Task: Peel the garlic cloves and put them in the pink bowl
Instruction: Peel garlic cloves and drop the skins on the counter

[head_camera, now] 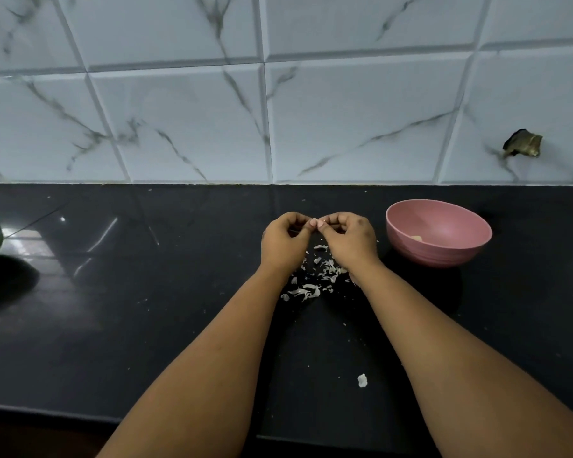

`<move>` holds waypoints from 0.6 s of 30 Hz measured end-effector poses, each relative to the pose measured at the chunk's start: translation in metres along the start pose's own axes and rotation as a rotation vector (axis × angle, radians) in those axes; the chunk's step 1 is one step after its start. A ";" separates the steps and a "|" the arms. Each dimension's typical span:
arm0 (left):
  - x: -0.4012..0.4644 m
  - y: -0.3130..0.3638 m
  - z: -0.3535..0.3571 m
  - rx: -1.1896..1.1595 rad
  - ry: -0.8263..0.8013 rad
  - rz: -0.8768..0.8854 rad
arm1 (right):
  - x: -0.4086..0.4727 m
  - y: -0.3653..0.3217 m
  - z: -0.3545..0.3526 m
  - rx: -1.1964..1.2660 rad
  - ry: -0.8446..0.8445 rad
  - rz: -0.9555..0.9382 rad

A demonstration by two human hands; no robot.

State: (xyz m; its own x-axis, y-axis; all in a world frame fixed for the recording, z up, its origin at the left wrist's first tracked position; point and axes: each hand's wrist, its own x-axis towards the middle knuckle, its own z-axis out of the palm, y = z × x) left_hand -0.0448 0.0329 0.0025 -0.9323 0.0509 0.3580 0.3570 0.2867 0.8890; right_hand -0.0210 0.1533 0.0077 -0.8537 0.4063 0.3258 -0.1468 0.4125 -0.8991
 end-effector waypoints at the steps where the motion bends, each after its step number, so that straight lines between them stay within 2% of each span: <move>1: 0.000 0.000 0.000 -0.009 0.003 -0.010 | -0.001 0.000 0.000 0.013 -0.009 0.006; 7: 0.000 0.002 0.000 0.004 -0.033 -0.034 | -0.002 -0.002 -0.003 -0.024 -0.053 0.000; 14: -0.002 0.002 0.001 -0.133 -0.050 -0.054 | -0.002 -0.007 -0.008 0.476 -0.207 0.279; 18: -0.004 0.004 0.002 -0.181 -0.073 -0.055 | -0.002 -0.013 -0.010 0.678 -0.220 0.450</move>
State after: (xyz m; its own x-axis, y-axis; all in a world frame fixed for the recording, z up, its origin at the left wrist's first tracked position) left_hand -0.0402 0.0362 0.0041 -0.9500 0.1115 0.2915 0.3037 0.1147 0.9458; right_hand -0.0126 0.1555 0.0214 -0.9701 0.2177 -0.1071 0.0225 -0.3587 -0.9332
